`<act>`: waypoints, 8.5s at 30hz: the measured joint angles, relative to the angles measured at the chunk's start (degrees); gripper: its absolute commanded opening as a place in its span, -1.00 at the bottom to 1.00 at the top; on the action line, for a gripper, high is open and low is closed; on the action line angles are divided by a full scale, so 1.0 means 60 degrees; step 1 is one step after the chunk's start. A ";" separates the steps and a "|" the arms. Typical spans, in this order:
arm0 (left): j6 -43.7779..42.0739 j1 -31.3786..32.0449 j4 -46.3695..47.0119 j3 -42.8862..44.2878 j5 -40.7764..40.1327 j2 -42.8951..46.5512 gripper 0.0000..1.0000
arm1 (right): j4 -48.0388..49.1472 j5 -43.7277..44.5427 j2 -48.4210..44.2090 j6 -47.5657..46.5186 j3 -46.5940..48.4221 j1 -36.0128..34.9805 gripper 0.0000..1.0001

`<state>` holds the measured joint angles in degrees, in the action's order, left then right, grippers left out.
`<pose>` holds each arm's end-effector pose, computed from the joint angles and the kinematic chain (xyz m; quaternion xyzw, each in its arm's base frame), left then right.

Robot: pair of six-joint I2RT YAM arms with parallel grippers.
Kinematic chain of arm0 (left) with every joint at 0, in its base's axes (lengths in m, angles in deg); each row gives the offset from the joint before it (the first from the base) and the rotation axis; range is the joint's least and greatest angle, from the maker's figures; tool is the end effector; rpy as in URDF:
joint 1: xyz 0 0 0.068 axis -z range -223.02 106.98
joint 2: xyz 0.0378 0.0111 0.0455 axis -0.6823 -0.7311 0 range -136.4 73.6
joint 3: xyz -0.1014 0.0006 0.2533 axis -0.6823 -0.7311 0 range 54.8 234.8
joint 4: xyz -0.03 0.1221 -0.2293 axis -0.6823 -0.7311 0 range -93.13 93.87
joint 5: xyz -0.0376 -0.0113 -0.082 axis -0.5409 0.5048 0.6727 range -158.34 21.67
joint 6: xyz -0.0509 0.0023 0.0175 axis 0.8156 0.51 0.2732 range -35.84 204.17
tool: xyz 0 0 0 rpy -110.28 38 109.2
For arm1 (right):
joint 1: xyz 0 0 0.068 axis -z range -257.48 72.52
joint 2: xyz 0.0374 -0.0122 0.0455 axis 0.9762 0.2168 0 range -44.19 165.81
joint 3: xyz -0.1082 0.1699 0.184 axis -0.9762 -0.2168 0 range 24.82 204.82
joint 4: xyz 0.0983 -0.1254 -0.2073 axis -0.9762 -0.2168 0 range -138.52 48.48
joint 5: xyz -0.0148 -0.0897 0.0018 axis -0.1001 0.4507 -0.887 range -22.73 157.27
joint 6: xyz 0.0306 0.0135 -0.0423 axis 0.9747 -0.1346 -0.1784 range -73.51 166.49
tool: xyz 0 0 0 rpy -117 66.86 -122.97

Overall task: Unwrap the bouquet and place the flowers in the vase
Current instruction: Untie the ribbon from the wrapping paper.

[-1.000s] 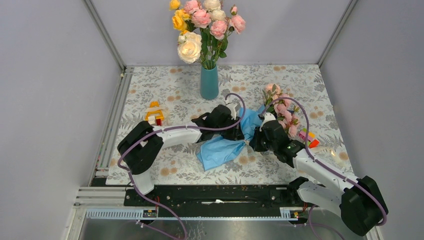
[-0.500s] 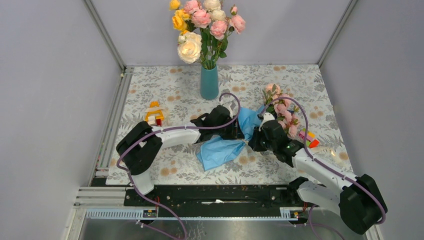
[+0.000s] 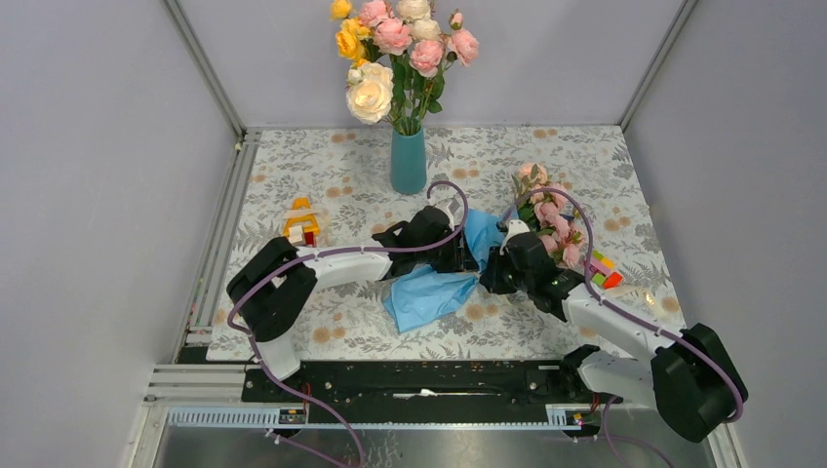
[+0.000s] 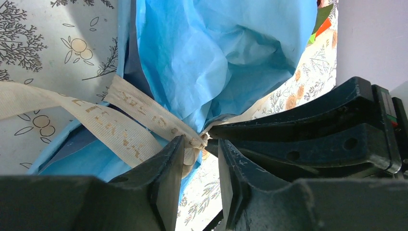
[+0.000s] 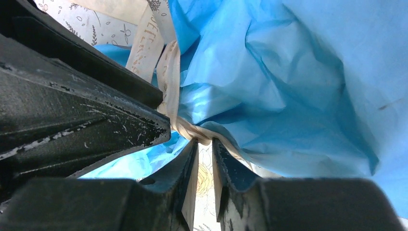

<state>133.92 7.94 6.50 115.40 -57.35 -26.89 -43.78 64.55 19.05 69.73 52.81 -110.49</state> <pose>0.2349 -0.3004 0.1961 0.0519 0.8913 -0.3952 0.2160 0.1858 0.1227 0.1901 -0.0868 0.8925 0.2271 0.3798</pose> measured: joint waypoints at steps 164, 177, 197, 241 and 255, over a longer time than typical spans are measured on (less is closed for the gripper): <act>0.0040 0.0047 0.0357 0.1279 -0.0390 -0.1581 -1.00 | 0.0739 0.1570 -0.0922 0.0463 -0.0758 -0.0321 -1.00; -0.0127 -0.0091 0.0375 0.1249 -0.0448 -0.1359 -1.00 | -0.0696 0.2320 -0.2685 0.1330 -0.1005 -0.0339 -0.77; -0.0098 -0.0270 0.0816 0.0965 0.0892 -0.0838 -1.00 | -0.1450 -0.0310 -0.3512 0.0375 -0.0754 -0.0364 0.08; 0.0011 -0.0259 0.0535 0.0962 0.1355 -0.0743 -1.00 | 0.0579 0.1417 -0.2361 -0.0299 -0.1198 -0.0368 -0.26; 0.0007 -0.0233 0.0510 0.0962 0.1351 -0.0739 -1.00 | 0.1235 0.2047 -0.1504 -0.0474 -0.1191 -0.0364 -1.00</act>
<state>133.97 6.54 9.56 121.17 -49.24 -31.32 -36.37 76.83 10.02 66.89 45.66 -112.68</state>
